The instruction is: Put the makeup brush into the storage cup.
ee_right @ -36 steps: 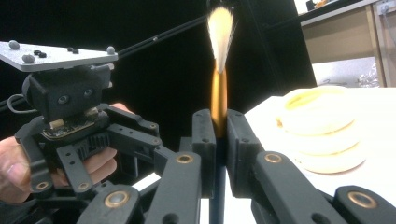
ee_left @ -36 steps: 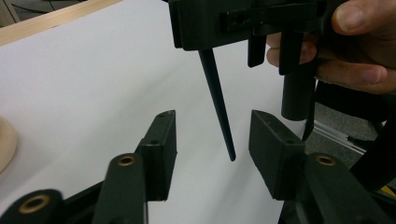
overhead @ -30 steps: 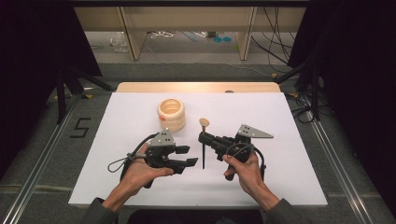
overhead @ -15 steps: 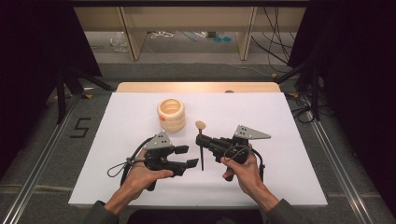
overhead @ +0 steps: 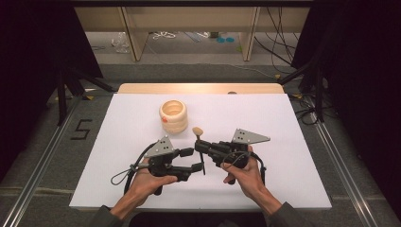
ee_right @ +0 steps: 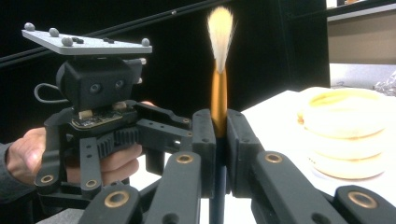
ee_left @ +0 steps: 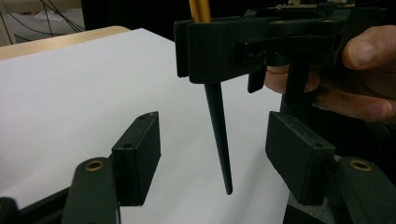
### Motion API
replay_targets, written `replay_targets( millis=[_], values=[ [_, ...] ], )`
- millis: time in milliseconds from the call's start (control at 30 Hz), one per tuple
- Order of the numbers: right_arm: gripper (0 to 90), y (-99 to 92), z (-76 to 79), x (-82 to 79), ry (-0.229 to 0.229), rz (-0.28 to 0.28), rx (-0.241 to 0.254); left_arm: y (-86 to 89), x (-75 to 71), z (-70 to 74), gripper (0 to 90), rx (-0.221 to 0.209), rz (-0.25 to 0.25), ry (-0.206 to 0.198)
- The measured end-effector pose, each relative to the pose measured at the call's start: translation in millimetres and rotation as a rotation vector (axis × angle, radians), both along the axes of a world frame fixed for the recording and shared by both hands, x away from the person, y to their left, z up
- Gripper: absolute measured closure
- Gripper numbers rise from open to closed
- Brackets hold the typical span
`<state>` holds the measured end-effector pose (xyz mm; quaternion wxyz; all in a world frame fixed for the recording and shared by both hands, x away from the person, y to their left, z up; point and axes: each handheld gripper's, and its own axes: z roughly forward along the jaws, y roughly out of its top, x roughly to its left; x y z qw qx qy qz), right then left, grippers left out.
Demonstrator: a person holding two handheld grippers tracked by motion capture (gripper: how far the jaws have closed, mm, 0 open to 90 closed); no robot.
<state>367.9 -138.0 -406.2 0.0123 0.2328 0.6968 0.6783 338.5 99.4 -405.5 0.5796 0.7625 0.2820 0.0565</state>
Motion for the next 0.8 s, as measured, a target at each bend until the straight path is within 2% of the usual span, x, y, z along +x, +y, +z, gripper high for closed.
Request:
replay_targets(
  millis=[67,233,400,500,600,800],
  values=[
    [83.8,1.2,-0.6,0.6,-0.011,0.002,0.004,-0.3,0.9,-2.0,34.8,-0.006,-0.007,-0.006],
    [83.9,2.9,-0.7,-1.2,-0.006,0.016,-0.002,-0.8,2.3,-4.7,34.3,0.013,0.001,-0.029],
    [83.8,4.6,-1.1,-2.6,-0.007,0.021,-0.008,-1.3,2.0,-5.2,35.4,0.009,0.008,-0.021],
    [83.8,6.1,-1.3,-3.5,-0.006,0.027,-0.003,-2.4,1.1,-5.3,39.0,-0.002,0.005,-0.01],
    [83.9,7.0,-1.9,-3.8,-0.012,0.032,-0.008,-2.7,1.3,-5.2,44.1,-0.004,-0.001,-0.017],
    [83.8,7.9,-1.5,-5.1,0.003,0.033,-0.005,-2.9,1.0,-5.5,53.2,-0.002,-0.016,-0.032]
  ],
)
